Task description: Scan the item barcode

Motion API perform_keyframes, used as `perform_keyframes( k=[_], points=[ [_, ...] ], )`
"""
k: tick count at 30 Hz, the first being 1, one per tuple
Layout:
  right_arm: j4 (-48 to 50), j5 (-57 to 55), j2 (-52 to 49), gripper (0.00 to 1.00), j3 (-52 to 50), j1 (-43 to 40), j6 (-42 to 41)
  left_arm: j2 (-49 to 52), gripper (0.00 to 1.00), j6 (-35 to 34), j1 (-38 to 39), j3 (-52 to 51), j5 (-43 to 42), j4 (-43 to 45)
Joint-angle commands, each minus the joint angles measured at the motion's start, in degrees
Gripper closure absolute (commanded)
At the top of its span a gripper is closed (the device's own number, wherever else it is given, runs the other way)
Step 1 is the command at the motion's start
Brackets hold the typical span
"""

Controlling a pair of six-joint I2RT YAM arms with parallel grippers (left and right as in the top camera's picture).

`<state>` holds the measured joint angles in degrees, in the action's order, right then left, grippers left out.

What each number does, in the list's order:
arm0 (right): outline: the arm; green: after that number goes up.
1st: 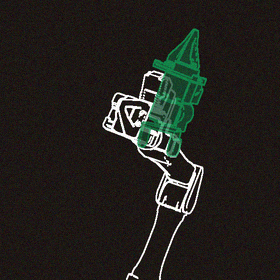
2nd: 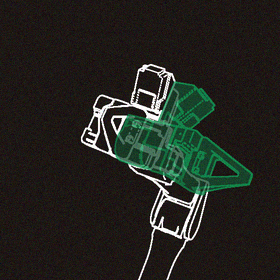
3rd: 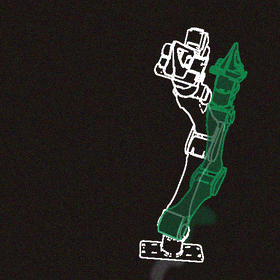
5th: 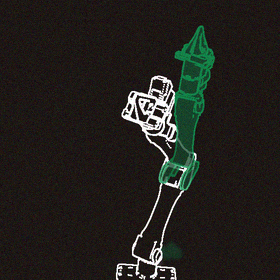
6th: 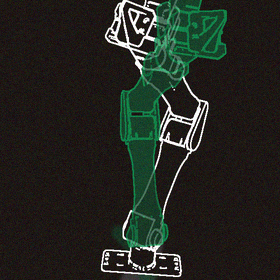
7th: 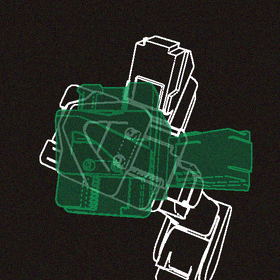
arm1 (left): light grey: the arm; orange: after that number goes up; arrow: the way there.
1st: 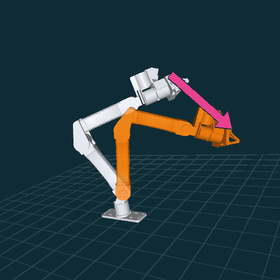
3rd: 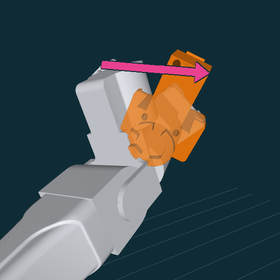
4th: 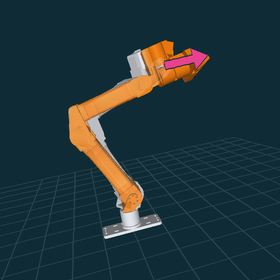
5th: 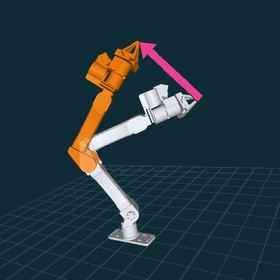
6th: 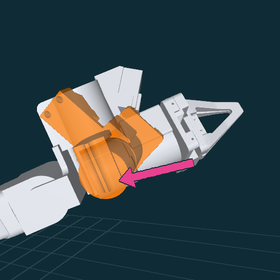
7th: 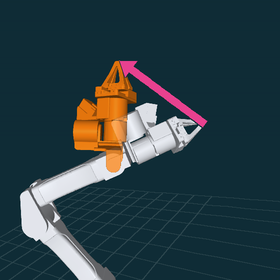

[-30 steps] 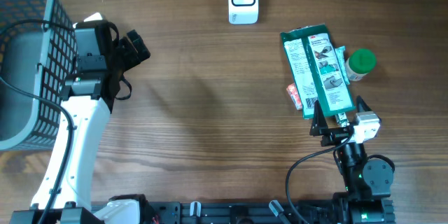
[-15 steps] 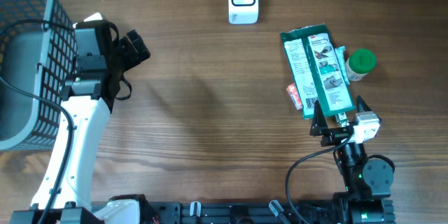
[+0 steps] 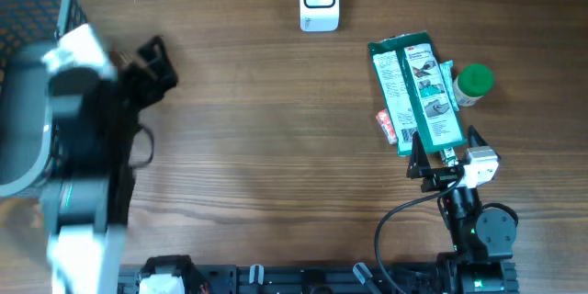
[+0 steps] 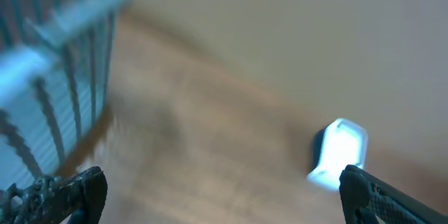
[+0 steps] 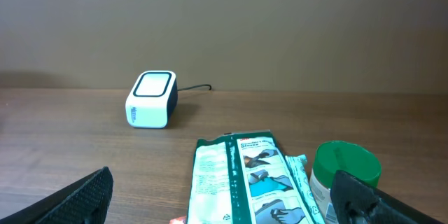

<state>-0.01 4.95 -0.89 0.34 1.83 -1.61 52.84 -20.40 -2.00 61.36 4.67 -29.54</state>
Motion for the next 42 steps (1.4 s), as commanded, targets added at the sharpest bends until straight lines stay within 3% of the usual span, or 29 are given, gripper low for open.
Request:
perform_keyframes(
  k=[1,5,12,21,30,38,42],
  points=[
    [0.33,0.94,0.63,0.0,-0.04,0.02,0.52,-11.08,0.0,0.68,-0.33,0.31,0.37,-0.31],
    [0.33,0.94,0.63,0.0,-0.04,0.02,0.5,-19.63,0.0,0.72,-0.07,0.22,2.71,-2.23],
    [0.33,0.94,0.63,0.0,-0.04,0.02,0.5,-33.62,0.0,0.72,-0.02,-1.4,2.78,-17.53],
    [0.33,0.94,0.63,0.0,-0.04,0.02,0.52,-48.48,0.0,0.24,-0.15,-10.36,2.86,-16.33],
    [0.35,0.94,0.63,0.0,-0.04,0.02,0.52,-52.59,0.0,0.26,-0.17,-23.8,-0.96,6.19],
    [0.33,0.94,0.63,0.0,-0.04,0.02,0.52,-52.61,0.0,0.26,-0.15,-41.72,-5.31,47.78],
    [0.33,0.92,0.63,0.0,-0.04,0.02,0.52,-52.61,0.0,0.26,-0.15,-49.72,-5.29,58.86]
  ],
)
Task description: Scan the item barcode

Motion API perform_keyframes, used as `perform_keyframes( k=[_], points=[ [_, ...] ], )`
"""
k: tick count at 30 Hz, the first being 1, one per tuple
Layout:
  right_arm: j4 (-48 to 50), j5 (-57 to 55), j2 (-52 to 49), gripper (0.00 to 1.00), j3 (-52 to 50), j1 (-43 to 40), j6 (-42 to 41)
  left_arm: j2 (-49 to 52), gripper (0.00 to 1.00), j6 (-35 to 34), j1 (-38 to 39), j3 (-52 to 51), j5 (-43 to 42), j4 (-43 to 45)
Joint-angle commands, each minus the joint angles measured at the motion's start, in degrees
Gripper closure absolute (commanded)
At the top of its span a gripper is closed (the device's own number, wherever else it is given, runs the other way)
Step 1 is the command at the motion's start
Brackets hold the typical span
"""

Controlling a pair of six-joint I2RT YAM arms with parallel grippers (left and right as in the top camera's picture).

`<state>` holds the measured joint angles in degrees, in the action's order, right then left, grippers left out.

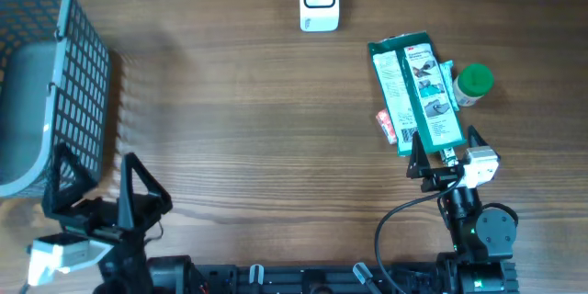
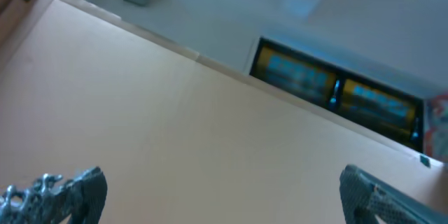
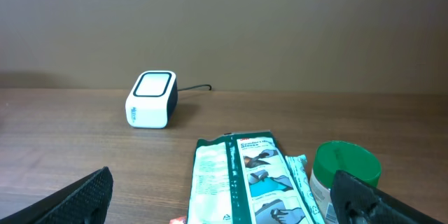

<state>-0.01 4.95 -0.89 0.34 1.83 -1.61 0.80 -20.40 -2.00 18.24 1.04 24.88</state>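
Note:
The white barcode scanner (image 1: 319, 0) stands at the back middle of the table, and the right wrist view shows the scanner (image 3: 150, 98) far ahead on the left. A green-and-white packet (image 1: 418, 92) lies at the right, on top of other packets. My right gripper (image 1: 444, 150) is open at the packet's near end, and in its own view the gripper (image 3: 224, 206) straddles the packet (image 3: 238, 175) without closing on it. My left gripper (image 1: 96, 184) is open and empty at the front left edge. In the left wrist view the gripper (image 2: 224, 196) faces only a wall.
A grey wire basket (image 1: 37, 73) fills the far left. A green-capped bottle (image 1: 474, 83) stands right of the packets, close to my right fingers (image 3: 378, 196). A small red item (image 1: 386, 127) lies at the packets' left edge.
My left arm was raised over the table beside the basket and is now drawn back to the front left edge, its camera tilted up at the wall. The right arm has not moved.

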Motion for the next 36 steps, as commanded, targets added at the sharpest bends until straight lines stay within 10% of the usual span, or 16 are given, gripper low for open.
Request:
perform_keyframes(
  k=[1,10,21,28,36],
  points=[
    [0.33,0.94,0.63,0.0,-0.04,0.02,0.52,-0.57,0.0,0.26,-0.15,-8.11,-1.66,4.74],
    [0.33,0.94,0.63,0.0,-0.04,0.02,0.5,-0.59,0.0,0.26,-0.15,-17.92,-1.66,2.23],
    [0.33,0.92,0.63,0.0,-0.04,0.02,0.5,-0.59,0.0,2.78,-0.15,-17.92,-1.66,-28.48],
    [0.33,0.92,0.63,0.0,-0.04,0.02,0.5,-0.59,0.0,19.08,-0.15,-17.92,-2.86,-29.4],
    [0.33,0.94,0.63,0.0,-0.04,0.02,0.5,-0.59,0.0,20.15,-0.15,-17.92,-2.71,-29.29]
  ],
)
